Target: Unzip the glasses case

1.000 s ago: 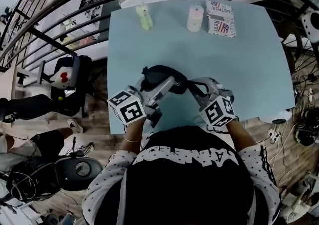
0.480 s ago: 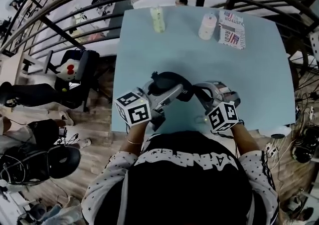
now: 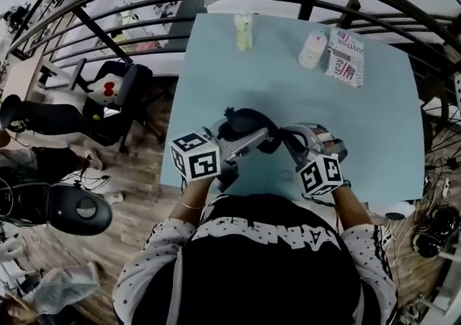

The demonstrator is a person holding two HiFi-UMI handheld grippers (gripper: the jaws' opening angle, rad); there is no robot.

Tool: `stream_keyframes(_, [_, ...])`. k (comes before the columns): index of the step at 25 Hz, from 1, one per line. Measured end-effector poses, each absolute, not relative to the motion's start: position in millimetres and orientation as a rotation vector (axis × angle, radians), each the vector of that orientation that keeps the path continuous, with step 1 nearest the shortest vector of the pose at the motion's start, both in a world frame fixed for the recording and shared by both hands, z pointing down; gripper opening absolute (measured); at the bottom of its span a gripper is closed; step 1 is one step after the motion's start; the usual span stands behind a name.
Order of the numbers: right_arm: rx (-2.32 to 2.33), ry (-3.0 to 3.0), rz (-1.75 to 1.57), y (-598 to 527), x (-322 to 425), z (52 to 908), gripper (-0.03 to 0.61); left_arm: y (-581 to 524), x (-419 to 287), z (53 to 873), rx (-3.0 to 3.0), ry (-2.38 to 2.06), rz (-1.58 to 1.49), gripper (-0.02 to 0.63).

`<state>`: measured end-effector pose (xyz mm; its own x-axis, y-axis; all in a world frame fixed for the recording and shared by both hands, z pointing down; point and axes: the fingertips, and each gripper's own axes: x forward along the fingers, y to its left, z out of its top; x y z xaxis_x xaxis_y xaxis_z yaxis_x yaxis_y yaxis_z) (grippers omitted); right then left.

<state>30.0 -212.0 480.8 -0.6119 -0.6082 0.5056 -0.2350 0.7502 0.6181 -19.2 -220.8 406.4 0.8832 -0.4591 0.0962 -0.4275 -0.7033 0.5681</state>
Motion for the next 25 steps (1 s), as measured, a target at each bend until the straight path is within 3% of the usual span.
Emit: stream_keyframes(25, [0.595, -2.222, -0.816, -219, 3, 455, 0.008, -217, -33, 411, 2.392, -0.645, -0.061, 0.000])
